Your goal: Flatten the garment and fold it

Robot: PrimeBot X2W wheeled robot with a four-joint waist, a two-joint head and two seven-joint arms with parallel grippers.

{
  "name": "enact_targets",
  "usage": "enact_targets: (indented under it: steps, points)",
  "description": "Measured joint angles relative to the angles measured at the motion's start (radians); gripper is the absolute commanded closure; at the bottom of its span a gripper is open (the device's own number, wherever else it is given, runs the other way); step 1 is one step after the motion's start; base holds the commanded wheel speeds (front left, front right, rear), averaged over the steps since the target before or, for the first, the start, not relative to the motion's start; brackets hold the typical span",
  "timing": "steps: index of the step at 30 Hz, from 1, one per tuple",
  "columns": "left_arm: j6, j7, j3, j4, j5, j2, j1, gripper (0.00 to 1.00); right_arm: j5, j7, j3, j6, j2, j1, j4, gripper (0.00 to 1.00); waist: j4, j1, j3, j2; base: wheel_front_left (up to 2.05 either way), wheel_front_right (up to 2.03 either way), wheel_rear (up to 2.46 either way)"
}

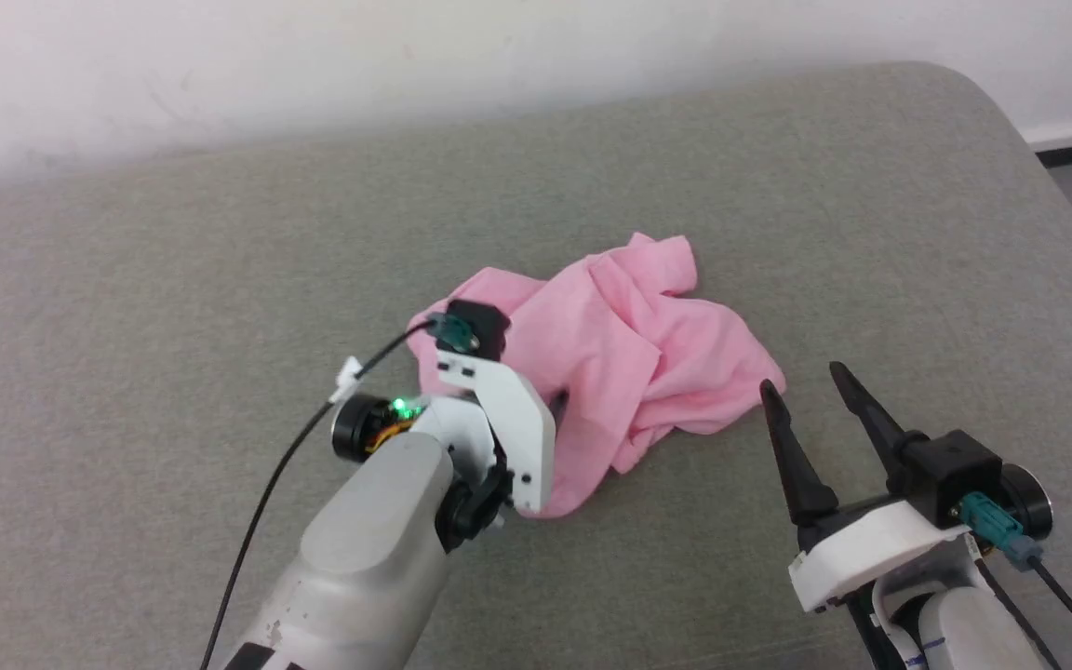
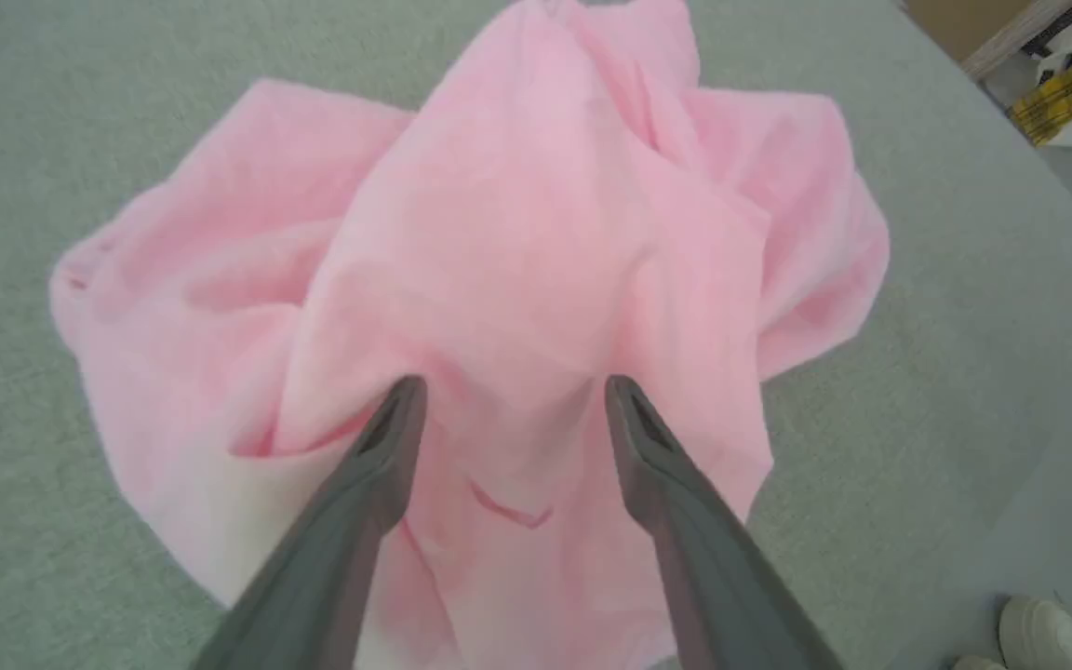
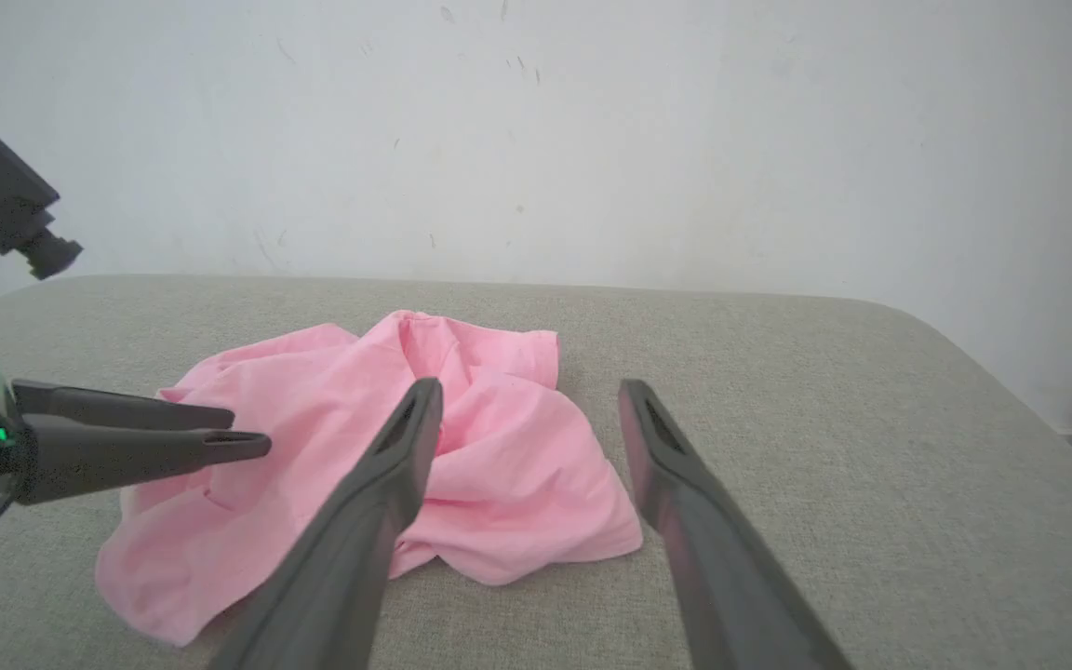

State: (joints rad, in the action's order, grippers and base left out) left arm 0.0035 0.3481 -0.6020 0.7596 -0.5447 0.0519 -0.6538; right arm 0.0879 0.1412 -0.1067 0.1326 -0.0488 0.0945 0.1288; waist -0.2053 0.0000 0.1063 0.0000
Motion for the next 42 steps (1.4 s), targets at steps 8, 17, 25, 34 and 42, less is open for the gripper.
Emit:
enact_targets:
  steps: [8, 17, 25, 34, 42]
  points:
    - [0.045, -0.461, 0.101, -0.225, 0.003, 0.019, 0.074, 0.00, -0.010, -0.019, -0.007, 0.000, 0.000, -0.018, -0.020, 0.00, 0.072, 0.0000, -0.027, 0.0000, 0.00, 0.00, 0.00]
    - [0.078, -0.604, 0.229, -0.470, 0.106, 0.114, 0.291, 0.00, -0.030, -0.058, -0.059, 0.000, 0.000, -0.025, -0.052, 0.00, 0.161, -0.0001, -0.054, 0.0000, 0.00, 0.00, 0.00]
    - [0.067, -0.605, 0.399, -0.635, 0.230, 0.085, 0.463, 0.00, -0.010, -0.312, -0.265, 0.000, -0.049, 0.043, 0.026, 0.00, 0.240, -0.0001, -0.011, 0.0000, 0.00, 0.00, 0.00]
    - [0.024, -0.605, 0.501, -0.661, 0.273, 0.019, 0.472, 0.00, 0.048, -0.693, -0.340, 0.000, -0.085, 0.154, 0.174, 0.58, 0.308, 0.0001, 0.071, 0.0000, 0.00, 0.00, 0.00]
    - [0.006, -0.605, 0.545, -0.653, 0.291, 0.006, 0.485, 0.00, 0.074, -0.705, -0.238, -0.001, -0.082, 0.127, 0.087, 1.00, 0.336, 0.0001, 0.080, 0.0000, 0.00, 0.00, 0.00]
